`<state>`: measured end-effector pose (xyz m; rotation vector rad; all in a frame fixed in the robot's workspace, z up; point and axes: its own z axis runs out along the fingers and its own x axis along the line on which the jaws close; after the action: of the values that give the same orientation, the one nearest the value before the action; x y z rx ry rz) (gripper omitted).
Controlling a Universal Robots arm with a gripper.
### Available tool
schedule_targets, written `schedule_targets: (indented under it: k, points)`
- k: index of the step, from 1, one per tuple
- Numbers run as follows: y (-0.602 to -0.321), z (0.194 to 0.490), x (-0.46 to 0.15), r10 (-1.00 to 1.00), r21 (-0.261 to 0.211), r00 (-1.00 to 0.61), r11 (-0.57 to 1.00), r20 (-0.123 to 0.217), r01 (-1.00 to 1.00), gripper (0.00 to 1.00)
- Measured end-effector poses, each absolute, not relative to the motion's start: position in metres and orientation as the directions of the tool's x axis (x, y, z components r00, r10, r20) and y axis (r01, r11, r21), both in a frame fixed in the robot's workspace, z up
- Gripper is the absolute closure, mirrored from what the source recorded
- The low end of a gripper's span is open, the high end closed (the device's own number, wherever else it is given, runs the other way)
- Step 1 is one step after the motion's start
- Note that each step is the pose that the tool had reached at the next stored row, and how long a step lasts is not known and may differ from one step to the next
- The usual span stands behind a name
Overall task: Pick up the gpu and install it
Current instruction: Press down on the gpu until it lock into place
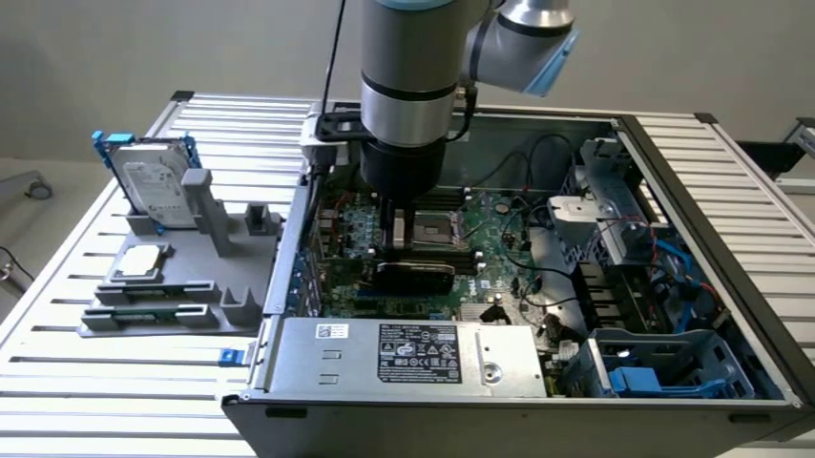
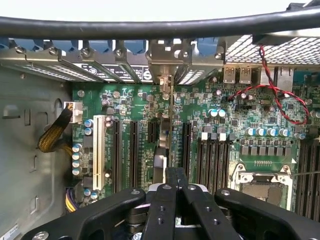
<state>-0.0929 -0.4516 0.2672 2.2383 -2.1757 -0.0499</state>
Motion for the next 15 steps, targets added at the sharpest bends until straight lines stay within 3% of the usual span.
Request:
schedule_targets:
  k: [15]
  points:
    - [-0.451, 0.276, -0.103, -0.999, 0.036, 0.028, -0.029, -0.015, -0.999, 0.89]
